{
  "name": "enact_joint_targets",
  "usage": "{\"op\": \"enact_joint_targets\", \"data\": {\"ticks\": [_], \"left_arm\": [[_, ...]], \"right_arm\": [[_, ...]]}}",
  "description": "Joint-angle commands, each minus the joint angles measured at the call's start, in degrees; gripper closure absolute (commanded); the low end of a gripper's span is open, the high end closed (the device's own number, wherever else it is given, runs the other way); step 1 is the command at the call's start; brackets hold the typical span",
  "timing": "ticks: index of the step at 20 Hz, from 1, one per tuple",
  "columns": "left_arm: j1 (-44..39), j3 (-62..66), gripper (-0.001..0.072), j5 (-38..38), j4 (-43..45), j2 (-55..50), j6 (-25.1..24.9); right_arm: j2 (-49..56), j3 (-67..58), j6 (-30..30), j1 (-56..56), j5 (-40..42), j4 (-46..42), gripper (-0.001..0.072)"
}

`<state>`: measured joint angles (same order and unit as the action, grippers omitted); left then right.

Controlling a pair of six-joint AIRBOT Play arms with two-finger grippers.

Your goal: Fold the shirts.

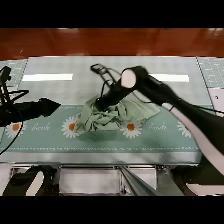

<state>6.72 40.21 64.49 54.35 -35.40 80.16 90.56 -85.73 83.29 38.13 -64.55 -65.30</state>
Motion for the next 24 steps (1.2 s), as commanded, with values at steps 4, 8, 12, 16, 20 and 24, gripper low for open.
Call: {"op": "enact_joint_targets", "data": {"ticks": [4,8,12,16,20,24], "left_arm": [[0.04,-0.74,0.0199,-0.22,-0.11,-0.15,0.0],[0.52,-5.35,0.0199,6.29,6.64,-2.14,0.0],[3.72,-12.35,0.0199,7.26,0.66,-7.37,-7.87],[10.29,-14.45,0.0199,10.99,-9.05,-16.76,-19.37],[9.97,-14.47,0.0199,8.41,-21.49,-25.57,-29.66],[5.35,-14.49,0.0199,6.6,-22.25,-32.52,-35.43]], "right_arm": [[-15.12,5.18,-0.63,-26.88,-8.35,-5.2,0.0299],[-27.04,29.68,-4.22,-47.58,-2.19,3.63,0.0299],[-32.35,47.34,-16.37,-61.68,-4.22,17.27,0.0299],[-32.2,50.75,-18.29,-63.25,-2.54,20.79,0.03],[-32.15,50.75,-19.12,-63.14,-3.89,21.11,0.03],[-32.15,50.75,-18.67,-63.14,-4.7,21.44,0.0304]]}}
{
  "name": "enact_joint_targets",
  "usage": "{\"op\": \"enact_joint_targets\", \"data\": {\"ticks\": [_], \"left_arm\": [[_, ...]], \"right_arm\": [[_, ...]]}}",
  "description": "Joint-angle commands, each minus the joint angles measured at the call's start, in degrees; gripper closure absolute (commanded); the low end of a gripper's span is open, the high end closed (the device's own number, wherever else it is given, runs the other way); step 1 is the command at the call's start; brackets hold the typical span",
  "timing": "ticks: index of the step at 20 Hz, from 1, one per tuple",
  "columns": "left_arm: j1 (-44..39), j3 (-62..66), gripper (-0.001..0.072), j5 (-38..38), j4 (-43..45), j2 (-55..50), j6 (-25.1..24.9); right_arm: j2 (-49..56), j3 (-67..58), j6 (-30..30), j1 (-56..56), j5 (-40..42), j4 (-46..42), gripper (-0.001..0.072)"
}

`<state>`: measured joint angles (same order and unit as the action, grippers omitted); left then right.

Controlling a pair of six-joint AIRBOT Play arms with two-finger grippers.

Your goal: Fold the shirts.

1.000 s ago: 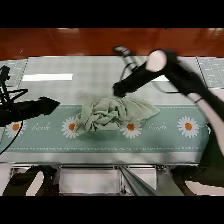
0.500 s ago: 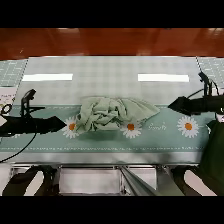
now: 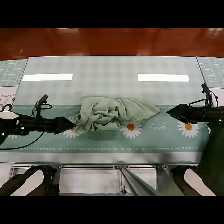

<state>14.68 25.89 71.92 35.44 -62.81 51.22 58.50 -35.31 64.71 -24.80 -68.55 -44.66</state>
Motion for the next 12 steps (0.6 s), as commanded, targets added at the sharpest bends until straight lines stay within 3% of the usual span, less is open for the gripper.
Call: {"op": "enact_joint_targets", "data": {"ticks": [1,4,5,6,12], "left_arm": [[-4.63,-0.15,0.0199,-1.81,-3.37,-6.54,-7.39],[-11.13,0.09,0.02,-9.2,-3.78,-9.05,-7.52],[-12.96,0.74,0.0305,-10.82,-3.78,-9.38,-7.5],[-14.01,1.57,0.068,-11.08,-3.78,-9.35,-7.5],[-14.29,5.64,0.0687,-10.4,-3.8,-9.31,-6.1]], "right_arm": [[-0.09,0.33,0.15,-0.22,-0.66,0.83,0.0304],[-0.09,0.33,0.94,-0.22,-0.42,0.85,0.0304],[-0.09,0.33,1.09,-0.22,-0.33,0.83,0.0304],[-0.09,0.33,1.29,-0.2,-0.33,0.81,0.0304],[1.64,0.33,2.97,-0.2,1.05,0.85,0.0304]]}}
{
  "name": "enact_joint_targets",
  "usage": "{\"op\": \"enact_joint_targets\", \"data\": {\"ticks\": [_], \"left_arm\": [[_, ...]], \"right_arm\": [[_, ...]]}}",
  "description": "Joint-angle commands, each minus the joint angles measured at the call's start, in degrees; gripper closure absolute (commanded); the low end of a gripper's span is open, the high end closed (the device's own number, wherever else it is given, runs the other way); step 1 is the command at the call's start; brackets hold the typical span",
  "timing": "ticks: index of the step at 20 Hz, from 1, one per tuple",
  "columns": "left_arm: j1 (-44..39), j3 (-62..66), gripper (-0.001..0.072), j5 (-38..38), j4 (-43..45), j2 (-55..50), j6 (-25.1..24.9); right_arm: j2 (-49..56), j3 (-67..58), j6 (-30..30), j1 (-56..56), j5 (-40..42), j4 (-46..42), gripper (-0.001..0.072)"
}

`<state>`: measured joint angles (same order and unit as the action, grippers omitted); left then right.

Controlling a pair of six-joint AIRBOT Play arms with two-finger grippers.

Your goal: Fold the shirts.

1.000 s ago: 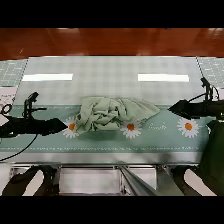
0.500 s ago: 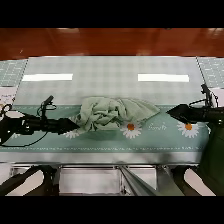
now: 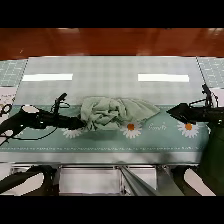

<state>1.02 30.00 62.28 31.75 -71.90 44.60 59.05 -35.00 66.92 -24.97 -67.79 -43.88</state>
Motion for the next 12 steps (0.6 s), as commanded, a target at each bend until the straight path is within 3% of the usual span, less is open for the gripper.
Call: {"op": "enact_joint_targets", "data": {"ticks": [1,5,12], "left_arm": [[-0.63,1.73,0.0688,-0.76,-0.09,-0.24,0.9],[-0.63,1.75,0.0687,-0.59,-0.11,-0.24,1.36],[-0.63,1.75,0.0687,-0.59,-0.11,-0.24,3.06]], "right_arm": [[2.75,0.02,0.74,-0.02,-0.42,-0.26,0.0304],[10.38,0.0,0.72,0.17,-0.24,1.27,0.0304],[24.52,-7.1,2.16,8.9,7.02,6.01,0.0304]]}}
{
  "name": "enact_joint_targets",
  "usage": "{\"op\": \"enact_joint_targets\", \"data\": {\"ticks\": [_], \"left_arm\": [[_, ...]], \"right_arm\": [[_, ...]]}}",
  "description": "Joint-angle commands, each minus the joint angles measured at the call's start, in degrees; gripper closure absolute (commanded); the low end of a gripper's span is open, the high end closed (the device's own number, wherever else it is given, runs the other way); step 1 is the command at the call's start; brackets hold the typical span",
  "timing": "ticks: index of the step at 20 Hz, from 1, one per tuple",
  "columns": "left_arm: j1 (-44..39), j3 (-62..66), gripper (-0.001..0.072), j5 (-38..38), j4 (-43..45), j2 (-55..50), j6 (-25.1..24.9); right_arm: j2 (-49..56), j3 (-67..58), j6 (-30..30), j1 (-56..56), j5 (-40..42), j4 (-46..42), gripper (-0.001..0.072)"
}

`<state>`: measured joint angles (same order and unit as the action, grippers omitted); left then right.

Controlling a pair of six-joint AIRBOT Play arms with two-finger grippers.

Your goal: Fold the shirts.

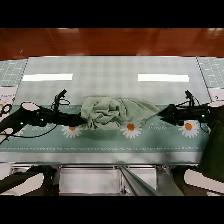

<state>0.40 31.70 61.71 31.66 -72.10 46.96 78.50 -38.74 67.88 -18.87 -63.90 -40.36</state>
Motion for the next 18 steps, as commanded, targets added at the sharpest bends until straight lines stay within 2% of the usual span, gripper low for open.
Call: {"op": "enact_joint_targets", "data": {"ticks": [1,4,5,6,7,8,9,13,18], "left_arm": [[-0.02,0.04,0.0687,-0.04,-0.02,-0.04,0.7],[-0.02,0.04,0.0687,-0.31,-0.07,-0.04,0.68],[0.0,0.04,0.0687,-0.24,-0.26,-0.04,0.7],[0.0,0.13,0.0687,-0.2,-0.46,-0.02,0.72],[0.02,0.55,0.0687,-0.13,-0.44,-0.02,0.76],[0.44,1.42,0.0687,0.28,-0.22,0.02,2.25],[1.86,3.3,0.0688,1.68,0.33,0.07,4.46],[10.05,15.93,0.0688,9.84,0.28,2.73,7.04],[14.34,36.2,0.0688,10.34,-2.27,9.33,12.92]], "right_arm": [[6.8,-5.2,1.99,3.96,3.3,2.4,0.0304],[11.61,-10.47,3.98,7.74,3.85,2.45,0.0306],[12.63,-11.85,4.57,8.66,4.04,2.47,0.0345],[13.53,-13.31,4.66,9.35,3.96,2.45,0.0453],[13.84,-14.51,3.69,9.73,3.37,2.43,0.0654],[13.75,-16.11,1.36,9.68,1.77,2.23,0.0681],[13.57,-18.56,1.38,9.03,-0.76,0.96,0.0681],[6.97,-33.09,6.4,5.16,-7.26,-6.38,0.0681],[-3.52,-56.5,9.64,2.56,-8.0,-8.28,0.0681]]}}
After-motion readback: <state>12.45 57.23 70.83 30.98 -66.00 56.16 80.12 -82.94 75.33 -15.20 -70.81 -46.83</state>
